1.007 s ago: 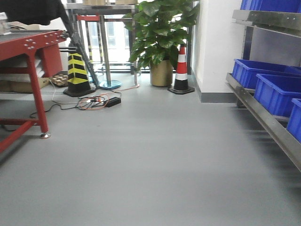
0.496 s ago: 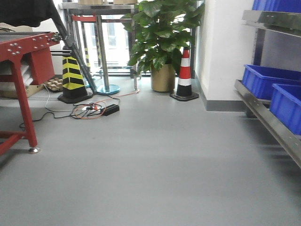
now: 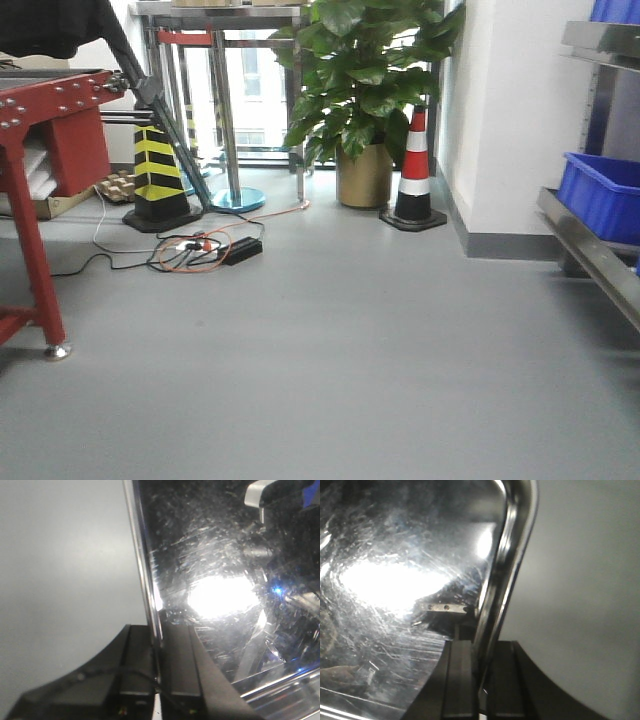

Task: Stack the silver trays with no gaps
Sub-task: 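Turn the base past the cone and drive to the other shelf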

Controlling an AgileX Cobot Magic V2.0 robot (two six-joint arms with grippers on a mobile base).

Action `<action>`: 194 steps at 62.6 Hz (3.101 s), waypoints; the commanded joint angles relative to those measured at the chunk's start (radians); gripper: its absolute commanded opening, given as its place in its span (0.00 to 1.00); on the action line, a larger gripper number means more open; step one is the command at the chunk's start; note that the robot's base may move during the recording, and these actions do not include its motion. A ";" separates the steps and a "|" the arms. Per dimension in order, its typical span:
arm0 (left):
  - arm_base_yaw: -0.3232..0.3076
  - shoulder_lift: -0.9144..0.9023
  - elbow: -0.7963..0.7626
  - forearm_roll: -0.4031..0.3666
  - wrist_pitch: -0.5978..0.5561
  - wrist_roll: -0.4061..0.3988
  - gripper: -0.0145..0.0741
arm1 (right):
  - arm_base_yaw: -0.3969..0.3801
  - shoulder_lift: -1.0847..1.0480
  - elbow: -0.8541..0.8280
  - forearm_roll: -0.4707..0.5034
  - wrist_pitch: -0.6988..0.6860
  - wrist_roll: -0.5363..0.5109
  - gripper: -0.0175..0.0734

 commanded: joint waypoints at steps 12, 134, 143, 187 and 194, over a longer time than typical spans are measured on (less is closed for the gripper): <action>-0.002 -0.033 -0.038 0.017 -0.014 0.013 0.12 | -0.004 -0.031 -0.032 -0.049 -0.025 -0.030 0.26; -0.002 -0.033 -0.038 0.018 -0.016 0.013 0.12 | -0.004 -0.030 -0.032 -0.049 -0.026 -0.030 0.26; -0.002 -0.033 -0.038 0.020 -0.016 0.013 0.12 | -0.004 -0.030 -0.032 -0.049 -0.026 -0.030 0.26; -0.002 -0.033 -0.038 0.020 -0.016 0.013 0.12 | -0.004 -0.030 -0.032 -0.049 -0.026 -0.030 0.26; -0.002 -0.033 -0.038 0.020 -0.016 0.013 0.12 | -0.004 -0.030 -0.032 -0.049 -0.026 -0.030 0.26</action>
